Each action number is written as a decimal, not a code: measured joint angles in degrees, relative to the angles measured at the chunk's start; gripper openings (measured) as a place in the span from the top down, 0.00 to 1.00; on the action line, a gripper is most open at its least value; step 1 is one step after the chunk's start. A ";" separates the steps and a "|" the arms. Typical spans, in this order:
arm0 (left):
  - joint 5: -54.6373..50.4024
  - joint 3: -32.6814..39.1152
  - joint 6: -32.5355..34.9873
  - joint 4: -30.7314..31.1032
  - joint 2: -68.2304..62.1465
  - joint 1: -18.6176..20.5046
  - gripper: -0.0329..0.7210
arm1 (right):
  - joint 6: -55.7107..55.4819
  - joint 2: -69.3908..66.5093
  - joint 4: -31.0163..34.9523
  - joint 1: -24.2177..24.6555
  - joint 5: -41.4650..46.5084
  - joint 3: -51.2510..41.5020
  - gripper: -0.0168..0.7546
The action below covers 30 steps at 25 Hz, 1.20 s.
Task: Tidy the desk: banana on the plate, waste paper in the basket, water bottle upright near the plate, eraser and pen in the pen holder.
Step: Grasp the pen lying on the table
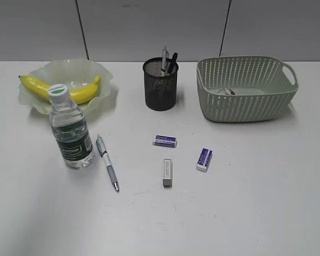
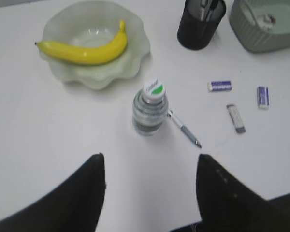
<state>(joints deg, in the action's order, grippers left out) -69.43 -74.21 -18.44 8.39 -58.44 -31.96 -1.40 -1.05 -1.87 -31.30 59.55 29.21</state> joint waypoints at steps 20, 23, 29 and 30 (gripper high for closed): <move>7.62 43.12 1.98 1.15 58.65 0.00 0.43 | 1.40 -3.84 1.03 0.00 -0.85 0.50 0.41; 7.84 43.30 2.24 1.18 58.76 0.00 0.43 | 8.45 -13.08 5.99 0.00 -3.53 2.48 0.41; 8.13 43.30 4.07 0.28 58.77 0.00 0.44 | 26.10 -42.01 19.84 0.00 -11.95 10.98 0.41; 8.20 43.30 4.49 -0.06 58.77 0.00 0.44 | 26.64 -47.29 20.98 -0.06 -13.02 13.40 0.41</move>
<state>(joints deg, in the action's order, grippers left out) -61.23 -30.91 -13.95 8.33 0.33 -31.96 25.24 -48.35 19.11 -31.36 46.54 42.61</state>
